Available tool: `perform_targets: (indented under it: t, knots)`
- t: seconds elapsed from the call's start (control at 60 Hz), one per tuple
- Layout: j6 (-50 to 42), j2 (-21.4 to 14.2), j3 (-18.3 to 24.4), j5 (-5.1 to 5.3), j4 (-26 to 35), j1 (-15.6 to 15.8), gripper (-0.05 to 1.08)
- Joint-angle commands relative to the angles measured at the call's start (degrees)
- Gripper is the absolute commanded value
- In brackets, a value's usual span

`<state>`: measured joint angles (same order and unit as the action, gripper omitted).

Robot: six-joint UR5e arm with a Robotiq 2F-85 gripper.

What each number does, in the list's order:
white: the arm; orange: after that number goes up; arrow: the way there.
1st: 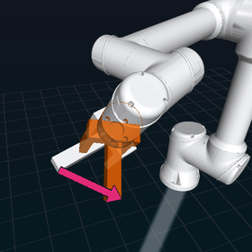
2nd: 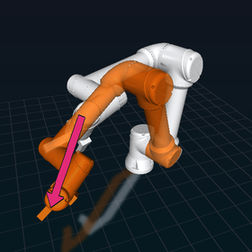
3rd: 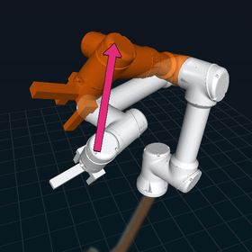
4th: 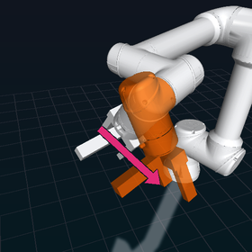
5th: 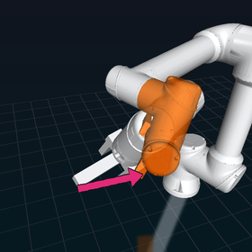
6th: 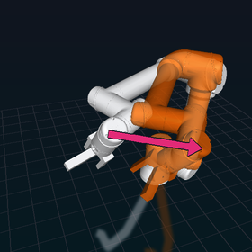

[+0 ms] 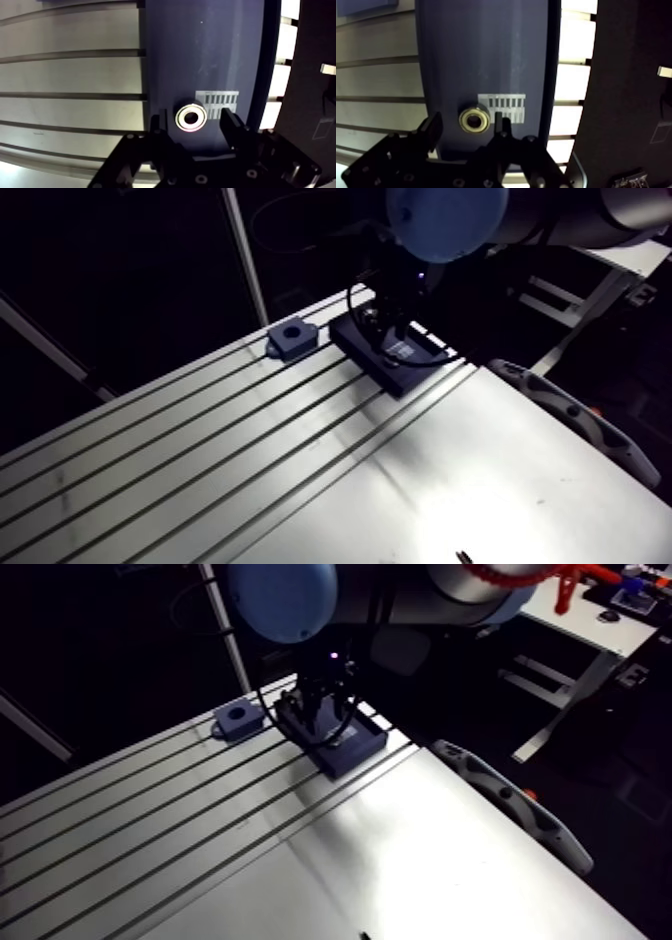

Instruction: Pick up the bearing and press it into the housing until flush.

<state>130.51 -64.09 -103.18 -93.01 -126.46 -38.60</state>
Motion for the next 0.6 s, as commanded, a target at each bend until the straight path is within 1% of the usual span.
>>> perform_targets:
  t: [0.017, 0.333, 0.6]
  knots:
    - [0.3, 0.2, -0.7, -0.11, -0.3, -0.3, 0.37]
    - [0.3, 1.0, -1.0, -0.20, -1.4, -0.3, 0.37]
    - [0.2, 1.2, -1.1, -0.20, -1.5, -0.3, 0.40]
